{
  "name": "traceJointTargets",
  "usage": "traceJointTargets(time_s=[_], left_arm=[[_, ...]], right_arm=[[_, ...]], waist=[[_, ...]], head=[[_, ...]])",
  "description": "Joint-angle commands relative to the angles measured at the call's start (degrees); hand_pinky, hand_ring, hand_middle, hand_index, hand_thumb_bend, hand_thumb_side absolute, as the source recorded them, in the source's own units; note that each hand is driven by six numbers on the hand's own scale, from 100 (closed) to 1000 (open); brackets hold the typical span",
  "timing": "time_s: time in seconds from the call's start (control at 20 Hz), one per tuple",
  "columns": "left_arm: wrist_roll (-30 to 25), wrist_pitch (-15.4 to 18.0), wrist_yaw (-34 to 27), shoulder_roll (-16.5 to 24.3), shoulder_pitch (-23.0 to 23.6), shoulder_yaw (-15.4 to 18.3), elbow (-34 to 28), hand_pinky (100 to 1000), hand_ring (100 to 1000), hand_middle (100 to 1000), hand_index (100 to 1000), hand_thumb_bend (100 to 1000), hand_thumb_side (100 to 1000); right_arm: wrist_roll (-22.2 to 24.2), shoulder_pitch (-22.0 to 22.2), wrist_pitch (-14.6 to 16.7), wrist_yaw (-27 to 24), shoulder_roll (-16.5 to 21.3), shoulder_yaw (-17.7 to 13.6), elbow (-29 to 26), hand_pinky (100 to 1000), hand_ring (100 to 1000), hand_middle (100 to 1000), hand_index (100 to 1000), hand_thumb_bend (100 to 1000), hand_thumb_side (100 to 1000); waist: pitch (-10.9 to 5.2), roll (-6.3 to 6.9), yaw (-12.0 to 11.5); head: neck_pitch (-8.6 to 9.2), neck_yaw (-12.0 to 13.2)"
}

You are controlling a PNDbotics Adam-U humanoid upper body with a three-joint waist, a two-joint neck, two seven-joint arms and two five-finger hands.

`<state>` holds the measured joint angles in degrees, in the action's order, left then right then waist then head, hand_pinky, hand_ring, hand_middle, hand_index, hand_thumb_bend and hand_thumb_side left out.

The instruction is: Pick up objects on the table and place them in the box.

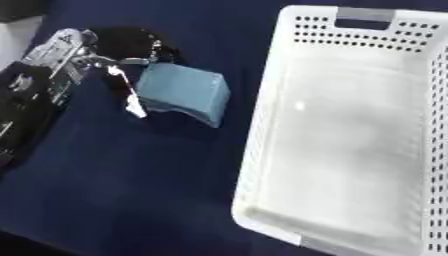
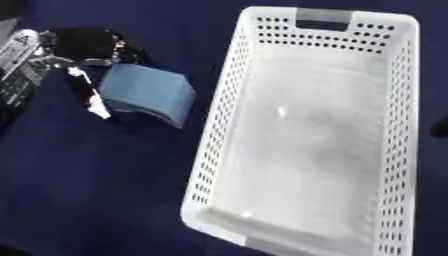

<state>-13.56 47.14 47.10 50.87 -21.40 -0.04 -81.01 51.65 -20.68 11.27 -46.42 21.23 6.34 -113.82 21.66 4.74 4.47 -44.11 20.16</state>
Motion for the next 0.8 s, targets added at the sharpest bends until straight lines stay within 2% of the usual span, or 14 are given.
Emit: traceJointTargets(time_s=[0.05, 0.1, 0.15, 0.2, 0.25, 0.3, 0.35, 0.5, 0.7, 0.75, 0.8], left_arm=[[3.93, 0.99, -4.15, 0.9, 0.13, 0.14, -0.69, 267, 448, 432, 554, 110, 114], [6.07, 0.92, -5.3, 0.93, 0.09, 0.35, -1.05, 148, 372, 340, 464, 100, 101], [8.93, 0.83, -6.52, 0.9, -0.09, 0.74, -1.71, 100, 327, 285, 412, 100, 100], [11.72, 0.69, -7.35, 0.97, -0.15, 1.02, -2.3, 100, 202, 173, 303, 168, 100], [14.69, 0.42, -7.91, 1.0, -0.22, 1.34, -2.9, 100, 245, 209, 338, 139, 100], [17.25, 0.16, -7.98, 1.08, -0.16, 1.47, -3.36, 100, 100, 100, 174, 262, 100], [20.12, -0.15, -7.97, 1.09, -0.09, 1.72, -3.99, 100, 100, 100, 180, 255, 100], [26.66, -0.82, -6.52, 1.21, 0.56, 1.93, -5.37, 100, 100, 100, 142, 454, 100], [33.07, -1.85, -3.59, 1.36, 2.2, 2.92, -6.73, 100, 100, 100, 142, 513, 100], [34.45, -2.22, -3.03, 1.54, 2.77, 3.49, -7.04, 100, 100, 100, 143, 464, 100], [35.66, -2.6, -2.43, 1.73, 3.31, 4.06, -7.29, 100, 100, 100, 143, 541, 100]], right_arm=[[0.32, -0.51, 0.31, -0.19, 0.28, -0.07, -0.78, 824, 689, 675, 1000, 100, 731], [0.32, -0.5, 0.32, -0.17, 0.28, -0.08, -0.78, 824, 689, 675, 1000, 100, 729], [0.32, -0.49, 0.34, -0.17, 0.27, -0.09, -0.78, 824, 689, 675, 1000, 100, 729], [0.32, -0.49, 0.35, -0.16, 0.26, -0.1, -0.78, 824, 689, 675, 1000, 100, 729], [0.32, -0.49, 0.36, -0.16, 0.27, -0.11, -0.78, 824, 689, 675, 1000, 100, 729], [0.32, -0.49, 0.36, -0.16, 0.27, -0.12, -0.78, 824, 689, 675, 1000, 100, 728], [0.32, -0.47, 0.36, -0.14, 0.28, -0.14, -0.78, 824, 689, 675, 1000, 100, 729], [0.32, -0.43, 0.37, -0.03, 0.3, -0.17, -0.78, 825, 689, 676, 1000, 100, 729], [0.32, -0.42, 0.45, -0.04, 0.27, -0.26, -0.78, 824, 689, 676, 1000, 100, 729], [0.32, -0.39, 0.46, -0.05, 0.28, -0.31, -0.78, 824, 689, 676, 1000, 100, 729], [0.32, -0.37, 0.47, -0.05, 0.3, -0.34, -0.78, 824, 689, 676, 1000, 100, 728]], waist=[[-0.9, -0.3, -0.02], [-0.9, -0.31, -0.03], [-0.91, -0.33, -0.06], [-0.92, -0.34, -0.07], [-0.93, -0.34, -0.08], [-0.93, -0.35, -0.08], [-0.93, -0.35, -0.11], [-0.9, -0.36, -0.19], [-0.92, -0.43, -0.31], [-0.93, -0.45, -0.38], [-0.94, -0.46, -0.44]], head=[[-0.01, -0.16], [-0.01, -0.18], [-0.01, -0.2], [-0.01, -0.22], [-0.01, -0.25], [-0.01, -0.28], [-0.01, -0.34], [-0.01, -0.41], [-0.01, -0.61], [-0.01, -0.69], [-0.01, -0.76]])
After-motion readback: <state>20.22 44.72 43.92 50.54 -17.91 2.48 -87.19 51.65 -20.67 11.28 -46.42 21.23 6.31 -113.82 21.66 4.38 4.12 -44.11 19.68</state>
